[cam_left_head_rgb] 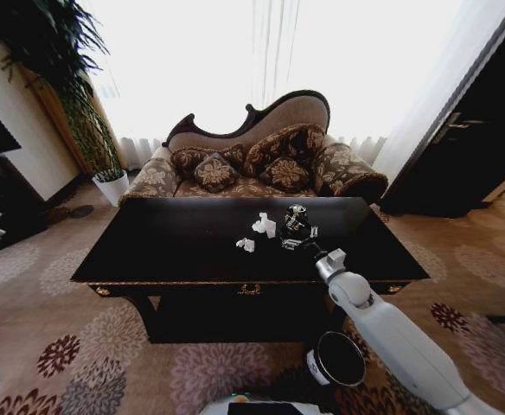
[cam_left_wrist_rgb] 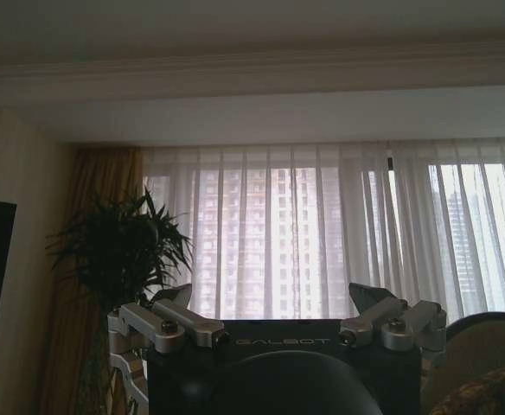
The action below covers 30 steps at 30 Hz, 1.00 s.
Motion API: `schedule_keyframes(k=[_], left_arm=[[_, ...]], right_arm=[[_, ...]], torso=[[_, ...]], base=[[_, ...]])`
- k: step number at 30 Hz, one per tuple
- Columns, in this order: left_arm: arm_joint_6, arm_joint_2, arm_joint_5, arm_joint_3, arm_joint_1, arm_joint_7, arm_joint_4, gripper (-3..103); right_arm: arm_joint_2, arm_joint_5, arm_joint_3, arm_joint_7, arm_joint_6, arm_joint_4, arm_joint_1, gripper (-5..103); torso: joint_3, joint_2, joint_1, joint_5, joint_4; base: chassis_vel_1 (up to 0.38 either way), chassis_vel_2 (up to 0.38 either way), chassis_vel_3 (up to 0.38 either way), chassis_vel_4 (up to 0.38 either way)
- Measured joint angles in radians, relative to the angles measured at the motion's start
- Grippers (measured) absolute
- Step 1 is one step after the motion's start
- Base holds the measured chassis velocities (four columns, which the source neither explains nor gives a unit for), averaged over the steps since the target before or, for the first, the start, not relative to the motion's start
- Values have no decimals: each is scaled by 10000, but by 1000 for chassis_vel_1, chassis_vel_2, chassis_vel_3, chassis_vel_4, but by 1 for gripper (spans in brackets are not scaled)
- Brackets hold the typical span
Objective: Move to the front of the table and place the trash on the table into the trash bin.
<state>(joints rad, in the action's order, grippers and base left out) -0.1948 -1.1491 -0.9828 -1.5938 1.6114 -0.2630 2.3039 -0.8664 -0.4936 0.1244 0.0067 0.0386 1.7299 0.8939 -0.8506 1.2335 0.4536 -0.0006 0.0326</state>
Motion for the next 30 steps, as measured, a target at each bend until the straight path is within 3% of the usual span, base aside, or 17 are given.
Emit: schedule_keyframes(k=[20,30], left_arm=[[2,-166,233,311,-91,-11,116,100],[8,-153,232,233,-24,-23,145,100]], right_arm=[[-56,45,803,-231,-42,623,884,100],[231,123,1474,-367,-700,99,927,100]], torso=[[-3,-4,2,5,-2],[-3,-4,3,5,-1]], base=[[0,0,0,0],[0,0,0,0]])
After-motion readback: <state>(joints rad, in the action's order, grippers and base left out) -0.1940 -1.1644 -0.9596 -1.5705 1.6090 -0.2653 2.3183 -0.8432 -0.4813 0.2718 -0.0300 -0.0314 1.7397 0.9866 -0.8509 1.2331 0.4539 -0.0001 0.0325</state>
